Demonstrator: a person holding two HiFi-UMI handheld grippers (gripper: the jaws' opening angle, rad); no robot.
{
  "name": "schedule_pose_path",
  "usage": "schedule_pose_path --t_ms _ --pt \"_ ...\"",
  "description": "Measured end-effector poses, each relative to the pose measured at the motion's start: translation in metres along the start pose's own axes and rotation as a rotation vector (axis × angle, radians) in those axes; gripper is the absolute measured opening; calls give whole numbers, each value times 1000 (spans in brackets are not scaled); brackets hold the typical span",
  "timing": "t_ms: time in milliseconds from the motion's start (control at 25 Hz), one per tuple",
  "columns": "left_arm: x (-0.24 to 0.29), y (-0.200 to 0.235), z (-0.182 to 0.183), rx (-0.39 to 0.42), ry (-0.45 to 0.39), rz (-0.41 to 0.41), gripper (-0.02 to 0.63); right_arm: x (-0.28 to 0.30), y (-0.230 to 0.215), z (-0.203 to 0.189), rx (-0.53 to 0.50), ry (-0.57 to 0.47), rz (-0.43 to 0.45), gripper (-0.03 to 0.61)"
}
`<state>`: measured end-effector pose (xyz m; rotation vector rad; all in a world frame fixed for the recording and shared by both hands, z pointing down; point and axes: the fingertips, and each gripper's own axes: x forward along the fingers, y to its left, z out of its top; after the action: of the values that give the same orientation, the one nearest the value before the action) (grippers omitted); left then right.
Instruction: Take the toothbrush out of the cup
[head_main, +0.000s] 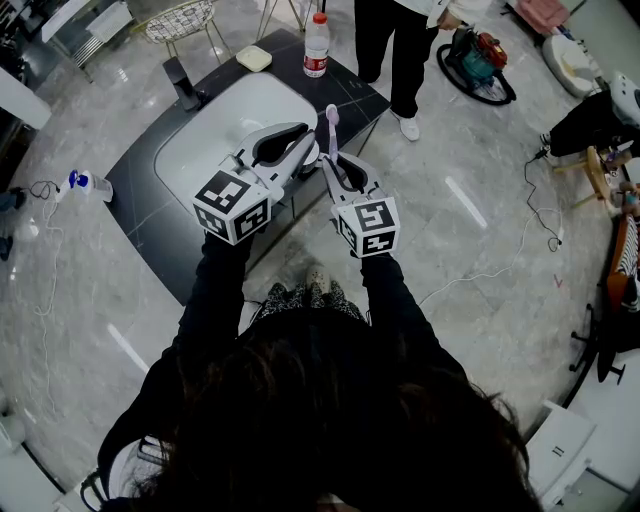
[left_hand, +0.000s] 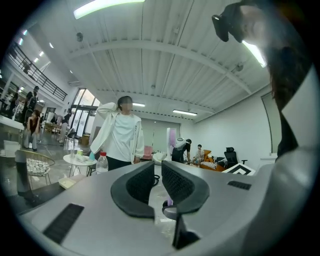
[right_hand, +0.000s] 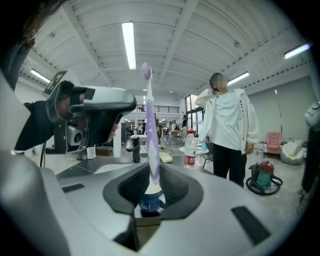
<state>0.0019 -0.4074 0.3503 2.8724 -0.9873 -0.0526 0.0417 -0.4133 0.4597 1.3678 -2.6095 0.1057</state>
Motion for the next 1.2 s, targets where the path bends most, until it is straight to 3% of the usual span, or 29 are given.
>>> schedule_pose_path --t_ms 120,320,480,960,1200 --pt "-6 10 -7 10 8 50 34 -4 -5 9 2 -21 -15 66" --pt "-13 24 -17 140 42 185 32 -12 -15 22 8 -58 -47 66" --pt "-18 31 -24 170 46 240 31 -20 -21 32 16 -85 -67 66" --pt "-33 60 -43 144 53 421 8 -31 -38 55 5 -136 -107 66" --pt "-37 65 -44 145 38 450 8 -32 -43 62 -2 -152 -116 63"
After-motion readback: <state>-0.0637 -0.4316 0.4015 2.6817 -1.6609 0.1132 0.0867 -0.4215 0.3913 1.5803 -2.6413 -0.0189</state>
